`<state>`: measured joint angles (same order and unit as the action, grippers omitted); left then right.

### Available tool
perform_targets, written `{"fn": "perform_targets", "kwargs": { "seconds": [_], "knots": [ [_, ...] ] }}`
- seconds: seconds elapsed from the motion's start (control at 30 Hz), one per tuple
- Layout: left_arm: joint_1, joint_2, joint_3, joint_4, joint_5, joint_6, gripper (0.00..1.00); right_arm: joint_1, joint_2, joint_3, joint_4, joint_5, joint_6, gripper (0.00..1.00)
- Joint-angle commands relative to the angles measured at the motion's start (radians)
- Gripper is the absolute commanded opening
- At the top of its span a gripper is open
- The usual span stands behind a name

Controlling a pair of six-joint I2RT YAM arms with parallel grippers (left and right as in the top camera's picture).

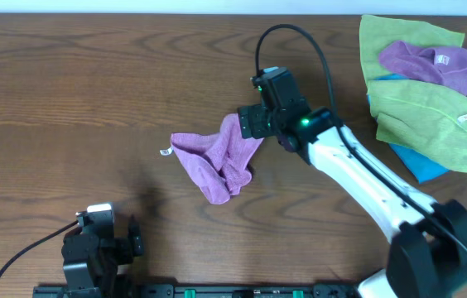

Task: Fold the cloth
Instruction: 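Lift the purple towel with the right gripper and drag it left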

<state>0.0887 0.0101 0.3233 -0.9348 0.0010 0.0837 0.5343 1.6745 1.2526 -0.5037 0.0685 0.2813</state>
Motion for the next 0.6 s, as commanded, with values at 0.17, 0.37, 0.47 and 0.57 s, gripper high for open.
{"fn": "perform_targets", "kwargs": {
  "seconds": [0.17, 0.37, 0.47, 0.57],
  "knots": [
    [-0.004, -0.006, -0.01, -0.037, 0.011, 0.018, 0.95, 0.003, -0.143, 0.038, -0.148, -0.057, 0.085, 0.97],
    [-0.004, -0.006, -0.01, -0.037, 0.011, 0.017, 0.95, 0.004, -0.139, -0.015, -0.246, -0.2, 0.085, 0.99],
    [-0.004, -0.006, -0.01, -0.037, 0.011, 0.018, 0.95, 0.001, -0.137, -0.08, -0.213, -0.312, 0.097, 0.99],
    [-0.004, -0.006, -0.01, -0.037, 0.011, 0.018, 0.95, 0.003, -0.137, -0.16, -0.153, -0.367, 0.161, 0.99]
  ]
}}
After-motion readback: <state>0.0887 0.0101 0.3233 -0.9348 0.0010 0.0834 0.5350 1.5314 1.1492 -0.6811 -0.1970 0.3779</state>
